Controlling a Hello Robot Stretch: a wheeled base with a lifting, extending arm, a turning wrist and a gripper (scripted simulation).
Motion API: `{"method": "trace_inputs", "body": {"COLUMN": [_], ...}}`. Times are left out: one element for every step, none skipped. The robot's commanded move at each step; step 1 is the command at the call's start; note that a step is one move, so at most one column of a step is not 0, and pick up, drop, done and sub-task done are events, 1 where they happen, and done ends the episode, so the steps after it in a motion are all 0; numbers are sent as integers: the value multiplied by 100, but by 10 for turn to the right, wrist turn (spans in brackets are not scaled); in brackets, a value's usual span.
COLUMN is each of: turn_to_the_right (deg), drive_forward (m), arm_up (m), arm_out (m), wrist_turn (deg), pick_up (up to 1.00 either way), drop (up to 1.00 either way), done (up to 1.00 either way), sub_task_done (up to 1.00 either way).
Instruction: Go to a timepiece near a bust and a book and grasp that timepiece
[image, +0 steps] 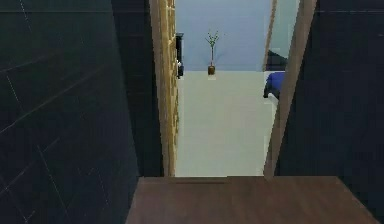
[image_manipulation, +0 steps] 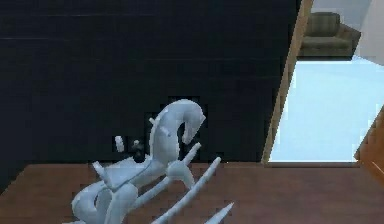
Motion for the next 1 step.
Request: {"method": "trace_inputs", "body": {"turn_to_the_right": [60], "drive_forward": [0], "arm_up": [0], "arm_out": [0], "wrist_turn": [0], "pick_up": [0], "drop": [0], "done": [0], "sub_task_done": [0]}}
